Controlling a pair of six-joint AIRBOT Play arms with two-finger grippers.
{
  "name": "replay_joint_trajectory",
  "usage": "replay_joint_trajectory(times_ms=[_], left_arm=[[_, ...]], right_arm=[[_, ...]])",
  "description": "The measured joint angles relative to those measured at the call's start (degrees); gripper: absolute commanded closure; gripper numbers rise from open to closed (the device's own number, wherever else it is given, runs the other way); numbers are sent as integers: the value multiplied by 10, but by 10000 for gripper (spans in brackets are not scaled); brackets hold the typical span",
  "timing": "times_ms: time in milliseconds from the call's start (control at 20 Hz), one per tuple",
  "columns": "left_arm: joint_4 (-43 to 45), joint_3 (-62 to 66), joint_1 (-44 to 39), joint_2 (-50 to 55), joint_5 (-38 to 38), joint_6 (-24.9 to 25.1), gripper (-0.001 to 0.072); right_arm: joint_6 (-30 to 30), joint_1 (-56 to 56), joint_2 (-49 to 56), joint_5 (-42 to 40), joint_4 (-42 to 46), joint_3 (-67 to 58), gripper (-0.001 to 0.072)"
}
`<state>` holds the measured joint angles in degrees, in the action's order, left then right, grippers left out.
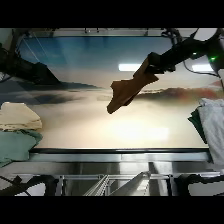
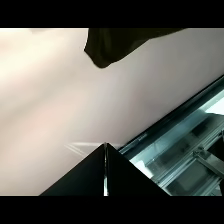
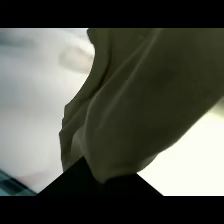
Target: Fold the shirts.
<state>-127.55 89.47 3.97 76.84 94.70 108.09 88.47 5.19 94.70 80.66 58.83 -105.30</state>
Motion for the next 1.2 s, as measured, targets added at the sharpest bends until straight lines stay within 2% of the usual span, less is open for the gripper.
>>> replay_joint_trajectory(times_ms=[300, 550, 750, 900, 1100, 1150, 1200], left_arm=[[0, -116, 0, 0, -26, 24, 680], [-2, -185, 0, 0, -66, 38, 680], [-27, -227, 0, 0, -92, 66, 680], [-55, -247, -3, 0, -103, 87, 680], [-68, -259, -6, 0, -104, 99, 680], [-70, -261, -6, 0, -106, 101, 680], [-72, -262, -6, 0, -105, 101, 680]], right_arm=[[77, -204, -50, -9, 65, -4, 697], [133, -370, -111, 91, 174, 31, 696], [152, -454, -184, 167, 290, 159, 695], [160, -501, -221, 176, 359, 288, 695], [164, -535, -238, 154, 394, 420, 677], [164, -539, -240, 146, 398, 443, 476], [164, -541, -241, 143, 403, 460, 182]])
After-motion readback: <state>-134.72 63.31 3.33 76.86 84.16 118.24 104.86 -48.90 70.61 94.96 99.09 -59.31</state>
